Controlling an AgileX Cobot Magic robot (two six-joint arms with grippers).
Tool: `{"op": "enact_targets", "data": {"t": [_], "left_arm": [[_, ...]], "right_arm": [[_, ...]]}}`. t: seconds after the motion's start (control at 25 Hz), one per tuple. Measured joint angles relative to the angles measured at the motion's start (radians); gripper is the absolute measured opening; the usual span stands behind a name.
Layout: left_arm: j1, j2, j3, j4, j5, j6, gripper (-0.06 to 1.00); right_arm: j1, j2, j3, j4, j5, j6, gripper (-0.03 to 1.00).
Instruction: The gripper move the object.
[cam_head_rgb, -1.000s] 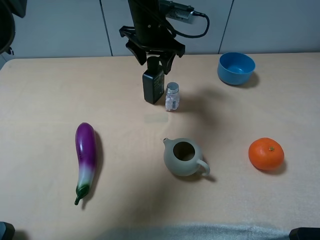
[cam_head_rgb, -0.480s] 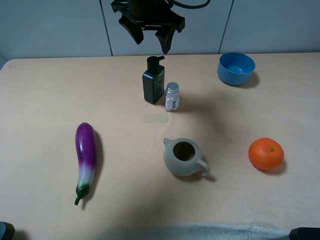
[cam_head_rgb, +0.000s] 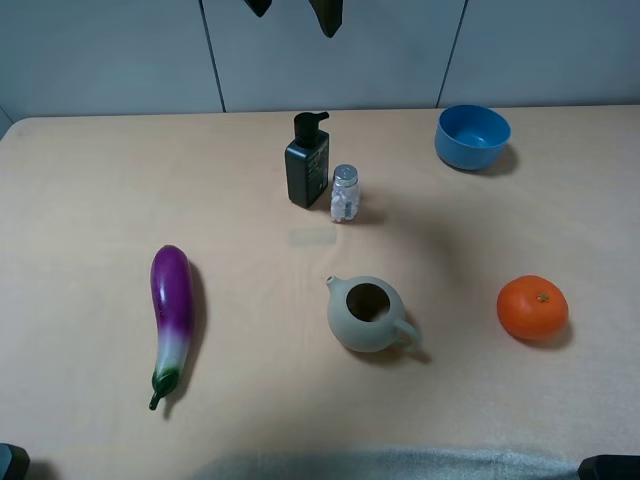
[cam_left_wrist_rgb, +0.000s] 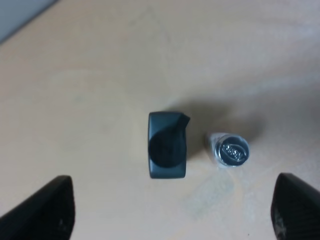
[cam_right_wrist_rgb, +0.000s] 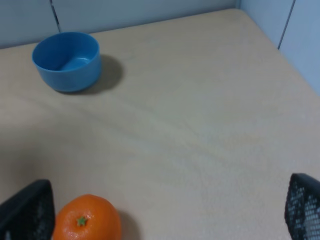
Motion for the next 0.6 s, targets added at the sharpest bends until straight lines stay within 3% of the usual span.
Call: {"op": "enact_targets", "data": {"t": [0.24, 0.6], "left_arm": [[0.0, -0.098, 0.068, 0.002, 0.0, 0.005, 0.8], [0.0, -0.314, 0.335, 0.037, 0.0, 0.006, 0.8]], "right_arm": [[0.0, 0.0, 0.0, 0.0, 0.0, 0.0, 0.69], [0.0, 0.0, 0.0, 0.0, 0.0, 0.0, 0.69]]}}
